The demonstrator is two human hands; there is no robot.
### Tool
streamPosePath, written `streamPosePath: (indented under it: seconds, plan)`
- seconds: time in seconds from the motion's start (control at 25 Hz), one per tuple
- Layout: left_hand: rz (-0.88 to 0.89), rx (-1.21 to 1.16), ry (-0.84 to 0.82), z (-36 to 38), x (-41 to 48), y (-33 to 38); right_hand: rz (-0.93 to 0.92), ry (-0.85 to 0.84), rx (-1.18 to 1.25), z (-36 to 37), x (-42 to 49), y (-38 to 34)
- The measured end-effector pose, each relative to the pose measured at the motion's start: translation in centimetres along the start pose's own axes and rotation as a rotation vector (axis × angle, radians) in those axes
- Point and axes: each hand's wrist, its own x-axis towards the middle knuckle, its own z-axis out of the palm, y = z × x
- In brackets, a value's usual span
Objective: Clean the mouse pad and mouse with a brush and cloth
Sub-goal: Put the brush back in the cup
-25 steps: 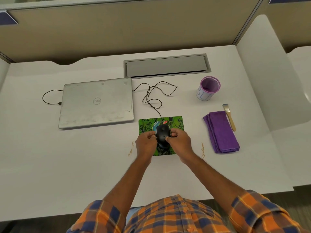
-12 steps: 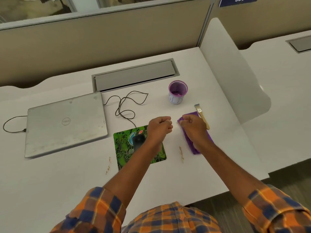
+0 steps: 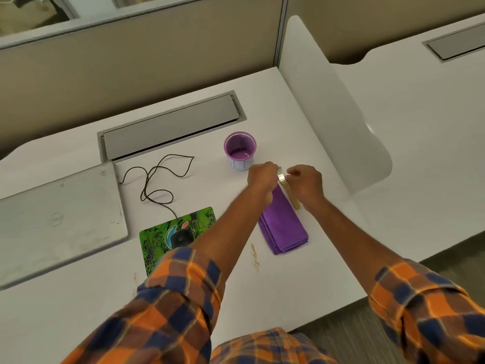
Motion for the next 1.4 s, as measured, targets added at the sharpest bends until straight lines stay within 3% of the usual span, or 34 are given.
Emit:
streamPosePath:
  seconds: [0.16,0.36,0.6,0.84,1.12,1.4]
  plan:
    - [0.011,0.029,0.081,1.5,2.6,0.7,-0.125,-0.005,-0.148,1.2,1.1,0.6]
    - [-0.004,0.036,0.102,1.8,3.9,0.4,-0.156,0.034,-0.291,1.9,1.7,0.4]
    - [0.006,0.036,0.105,1.7,4.5,0.5,-0.172,0.035,-0.259,1.8,2.3,-0.5]
    - [0.077,0.046,0.092,2.0,4.2,0.7,-0.183,0.075,-0.068,0.7,2.5,-1.4]
    - [0.461,0.07,0.157,2.0,-0.4,3.6,-0.286,0.127,0.2,-2.6,2.3,-5.7]
    - [0.79,0.076,0.268,-4.1,-2.8,8.5,-0.427,-0.004,0.377,-2.9,1.7,-12.8]
